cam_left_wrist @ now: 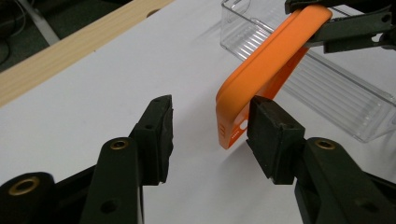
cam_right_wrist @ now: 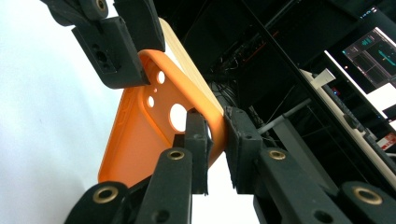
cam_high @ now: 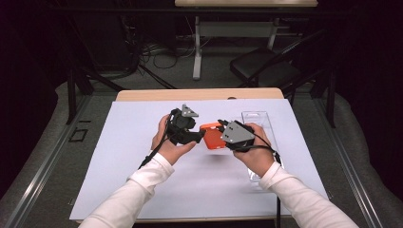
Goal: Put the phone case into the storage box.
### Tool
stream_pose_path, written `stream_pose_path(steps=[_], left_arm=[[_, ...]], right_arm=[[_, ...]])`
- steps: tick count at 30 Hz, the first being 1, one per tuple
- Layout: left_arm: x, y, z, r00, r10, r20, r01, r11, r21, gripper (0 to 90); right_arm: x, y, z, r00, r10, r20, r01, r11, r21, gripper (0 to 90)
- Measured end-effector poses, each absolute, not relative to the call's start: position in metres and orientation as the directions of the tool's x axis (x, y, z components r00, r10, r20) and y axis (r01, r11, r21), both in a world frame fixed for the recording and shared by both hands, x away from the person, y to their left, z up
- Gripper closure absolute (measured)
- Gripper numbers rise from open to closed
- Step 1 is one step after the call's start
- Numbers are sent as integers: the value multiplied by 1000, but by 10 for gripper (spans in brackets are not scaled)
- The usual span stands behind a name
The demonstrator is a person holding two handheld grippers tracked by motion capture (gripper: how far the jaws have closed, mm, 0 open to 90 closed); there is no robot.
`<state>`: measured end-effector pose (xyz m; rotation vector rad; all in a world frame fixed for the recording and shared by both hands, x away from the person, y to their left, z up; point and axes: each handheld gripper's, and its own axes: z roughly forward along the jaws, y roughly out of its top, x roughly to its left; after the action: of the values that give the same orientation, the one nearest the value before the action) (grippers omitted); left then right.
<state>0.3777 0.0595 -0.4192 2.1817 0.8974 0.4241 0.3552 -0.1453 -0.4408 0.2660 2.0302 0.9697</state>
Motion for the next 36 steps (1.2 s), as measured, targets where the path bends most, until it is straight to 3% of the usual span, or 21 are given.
stream_pose_path(steps=[23, 33, 36], left_arm=[[378, 70, -415, 718, 692, 75, 384, -484, 786, 420], [375, 78, -414, 716, 697, 42, 385, -444, 809, 397], [376, 83, -415, 714, 700, -5, 408, -410, 816, 375]], right_arm=[[369, -179, -420, -628, 561, -539, -157, 587, 794, 802], [377, -193, -406, -612, 562, -556, -183, 583, 792, 802], [379, -196, -405, -609, 562, -560, -183, 588, 788, 802]])
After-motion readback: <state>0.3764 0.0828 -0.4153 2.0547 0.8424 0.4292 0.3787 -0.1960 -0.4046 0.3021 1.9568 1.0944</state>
